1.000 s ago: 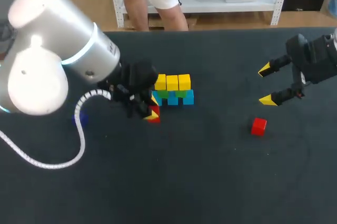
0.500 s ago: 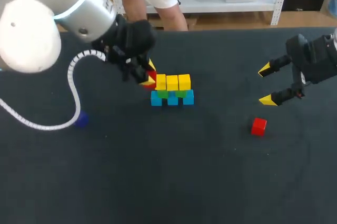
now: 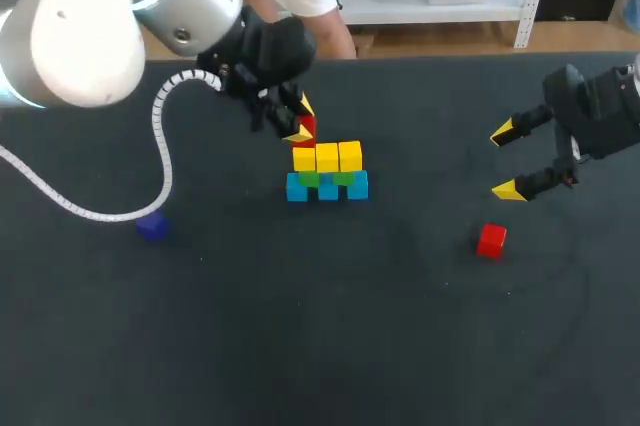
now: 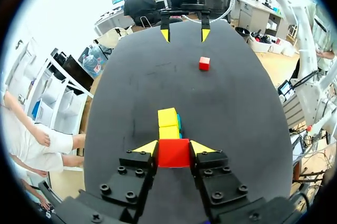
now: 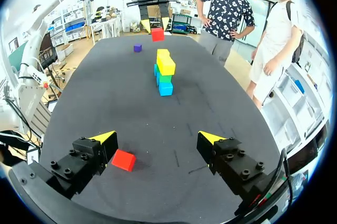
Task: Place the blue cubes, place green cubes on the blue cubes, place the yellow cubes on the green cubes, then place the red cubes on the yellow cubes, and place purple cube on the red cubes.
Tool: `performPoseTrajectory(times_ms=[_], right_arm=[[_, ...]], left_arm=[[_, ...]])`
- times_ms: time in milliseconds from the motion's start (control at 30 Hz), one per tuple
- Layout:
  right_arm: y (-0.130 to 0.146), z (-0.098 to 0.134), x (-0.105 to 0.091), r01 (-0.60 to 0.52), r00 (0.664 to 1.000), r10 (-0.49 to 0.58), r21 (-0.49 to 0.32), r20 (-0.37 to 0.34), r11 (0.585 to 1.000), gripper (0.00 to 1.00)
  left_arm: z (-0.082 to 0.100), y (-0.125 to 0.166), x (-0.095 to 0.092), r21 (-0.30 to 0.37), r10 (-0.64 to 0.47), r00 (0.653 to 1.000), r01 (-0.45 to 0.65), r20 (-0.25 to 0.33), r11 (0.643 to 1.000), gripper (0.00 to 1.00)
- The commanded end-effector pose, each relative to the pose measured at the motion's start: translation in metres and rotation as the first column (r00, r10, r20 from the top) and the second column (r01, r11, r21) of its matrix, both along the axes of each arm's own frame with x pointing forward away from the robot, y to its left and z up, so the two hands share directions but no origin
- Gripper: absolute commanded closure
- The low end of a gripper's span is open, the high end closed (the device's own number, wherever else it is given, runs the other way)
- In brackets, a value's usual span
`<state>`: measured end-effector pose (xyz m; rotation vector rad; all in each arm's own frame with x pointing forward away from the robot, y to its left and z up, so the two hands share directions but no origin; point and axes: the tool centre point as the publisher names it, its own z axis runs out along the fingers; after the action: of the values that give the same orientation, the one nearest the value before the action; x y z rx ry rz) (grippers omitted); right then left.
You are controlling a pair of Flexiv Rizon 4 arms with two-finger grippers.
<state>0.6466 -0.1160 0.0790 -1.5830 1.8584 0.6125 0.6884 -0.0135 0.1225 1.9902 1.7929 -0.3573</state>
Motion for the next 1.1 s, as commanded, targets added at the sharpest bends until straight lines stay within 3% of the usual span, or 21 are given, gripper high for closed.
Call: performPoseTrajectory(times_ms=[33, 567, 1100], right_arm=[[0.0, -0.001, 0.0, -0.001, 1.0, 0.001, 0.003, 0.001, 1.0, 0.0], [0.0, -0.001, 0.0, -0.001, 1.0, 0.001, 0.003, 0.001, 1.0, 0.0], [0.0, -0.001, 0.0, -0.001, 1.0, 0.001, 0.003, 0.001, 1.0, 0.0]], left_arm=[[-0.007, -0.005, 0.008, -0.009, -0.009, 1.0, 0.009, -0.016, 1.0, 1.0], [-0.021, -0.013, 0.014, -0.046, 0.002, 0.999, -0.004, -0.035, 0.999, 1.0], [-0.026, -0.011, 0.015, -0.042, 0.01, 0.999, -0.012, -0.045, 0.999, 1.0]])
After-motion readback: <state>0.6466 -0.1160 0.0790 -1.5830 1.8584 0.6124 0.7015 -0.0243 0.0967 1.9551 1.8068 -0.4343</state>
